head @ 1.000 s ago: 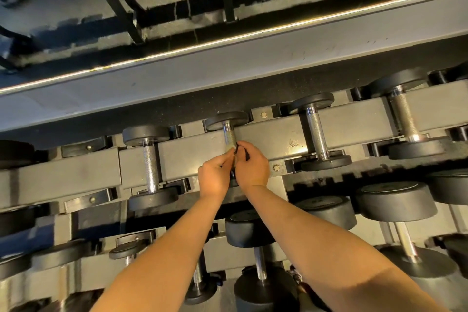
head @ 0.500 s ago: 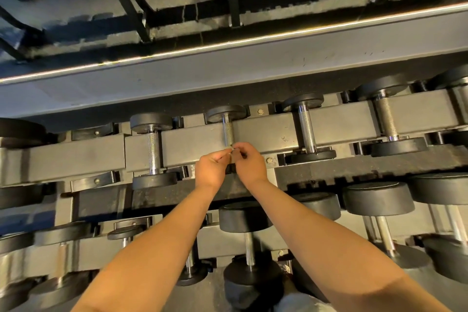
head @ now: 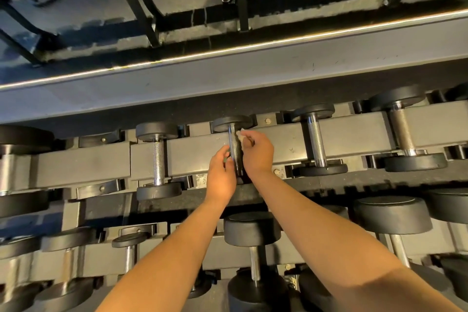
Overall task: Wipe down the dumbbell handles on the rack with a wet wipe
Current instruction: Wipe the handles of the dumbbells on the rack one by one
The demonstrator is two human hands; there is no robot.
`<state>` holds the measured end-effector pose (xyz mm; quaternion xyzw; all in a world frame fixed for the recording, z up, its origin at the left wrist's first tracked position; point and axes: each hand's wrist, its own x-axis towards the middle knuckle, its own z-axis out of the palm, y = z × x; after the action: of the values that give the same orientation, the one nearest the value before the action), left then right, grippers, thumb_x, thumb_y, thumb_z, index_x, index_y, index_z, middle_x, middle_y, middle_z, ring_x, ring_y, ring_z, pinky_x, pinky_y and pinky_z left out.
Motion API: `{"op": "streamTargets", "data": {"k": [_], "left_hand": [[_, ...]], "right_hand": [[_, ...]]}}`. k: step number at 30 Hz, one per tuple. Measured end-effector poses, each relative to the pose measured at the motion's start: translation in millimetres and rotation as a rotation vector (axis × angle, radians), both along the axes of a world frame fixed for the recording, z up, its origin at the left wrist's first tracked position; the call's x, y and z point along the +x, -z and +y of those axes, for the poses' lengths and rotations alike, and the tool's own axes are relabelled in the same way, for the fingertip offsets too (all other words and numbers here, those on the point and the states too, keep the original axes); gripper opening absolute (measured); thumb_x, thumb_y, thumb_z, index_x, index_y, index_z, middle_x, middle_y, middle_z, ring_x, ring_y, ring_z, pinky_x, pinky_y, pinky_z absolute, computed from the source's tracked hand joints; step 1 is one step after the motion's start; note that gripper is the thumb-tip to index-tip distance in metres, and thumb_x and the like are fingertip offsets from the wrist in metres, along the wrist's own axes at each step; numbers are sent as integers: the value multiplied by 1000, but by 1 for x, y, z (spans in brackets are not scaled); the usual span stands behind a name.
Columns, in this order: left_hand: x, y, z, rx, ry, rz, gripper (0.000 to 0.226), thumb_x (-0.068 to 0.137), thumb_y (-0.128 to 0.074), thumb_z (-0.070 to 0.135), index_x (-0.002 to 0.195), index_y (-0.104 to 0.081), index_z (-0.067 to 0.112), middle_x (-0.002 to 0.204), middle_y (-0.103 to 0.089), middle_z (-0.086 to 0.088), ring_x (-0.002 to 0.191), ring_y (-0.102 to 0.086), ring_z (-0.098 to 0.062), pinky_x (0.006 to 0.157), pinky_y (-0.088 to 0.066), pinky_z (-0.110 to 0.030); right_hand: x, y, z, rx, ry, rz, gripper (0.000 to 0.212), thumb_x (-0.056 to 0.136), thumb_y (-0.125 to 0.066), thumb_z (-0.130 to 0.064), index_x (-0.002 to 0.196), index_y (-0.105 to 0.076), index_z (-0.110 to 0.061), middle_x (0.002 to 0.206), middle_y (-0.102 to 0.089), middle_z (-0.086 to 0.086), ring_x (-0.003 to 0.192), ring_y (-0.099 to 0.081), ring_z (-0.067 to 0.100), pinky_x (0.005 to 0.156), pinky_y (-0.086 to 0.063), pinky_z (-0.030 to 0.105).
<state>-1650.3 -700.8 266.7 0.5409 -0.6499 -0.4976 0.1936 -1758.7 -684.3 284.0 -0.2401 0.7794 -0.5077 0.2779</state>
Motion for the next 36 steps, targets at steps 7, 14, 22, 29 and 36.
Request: {"op": "streamTargets", "data": {"k": [7, 14, 22, 29, 36], "left_hand": [[-14, 28, -6, -76, -37, -85, 39, 107, -30, 39, 138, -53, 44, 125, -59, 5, 109, -60, -11, 95, -53, -40], [-17, 23, 3, -149, -120, -170, 35, 110, -31, 35, 136, -54, 34, 132, -54, 12, 118, -54, -6, 102, -45, -30], [-19, 19, 4, -109, -150, -176, 35, 110, -29, 39, 139, -49, 38, 136, -53, 15, 119, -54, -5, 102, -48, -35], [-20, 18, 5, -133, -160, -173, 37, 109, -27, 40, 138, -51, 37, 133, -55, 15, 117, -54, -5, 101, -49, -38], [-21, 18, 4, -124, -166, -193, 36, 109, -27, 41, 136, -50, 39, 130, -56, 16, 115, -55, -5, 98, -51, -40]], "right_hand": [[-2, 19, -28, -18, -143, 24, 22, 99, -53, -7, 112, -70, -3, 95, -56, -18, 89, -56, -11, 74, -39, 0], [-7, 29, -12, 55, -289, 153, 24, 100, -54, -8, 113, -74, -13, 103, -59, -6, 95, -55, 0, 84, -43, 9], [-2, 30, -11, 63, -234, 140, 29, 101, -53, -12, 117, -74, -25, 119, -61, -7, 114, -45, 11, 97, -37, 16], [-7, 28, -15, 37, -218, 130, 28, 100, -54, -9, 113, -76, -19, 118, -62, -5, 112, -48, 10, 98, -41, 21], [-3, 25, -3, -24, -167, -157, 19, 99, -54, -4, 109, -70, -2, 103, -54, -13, 87, -54, -18, 73, -42, 1]]}}
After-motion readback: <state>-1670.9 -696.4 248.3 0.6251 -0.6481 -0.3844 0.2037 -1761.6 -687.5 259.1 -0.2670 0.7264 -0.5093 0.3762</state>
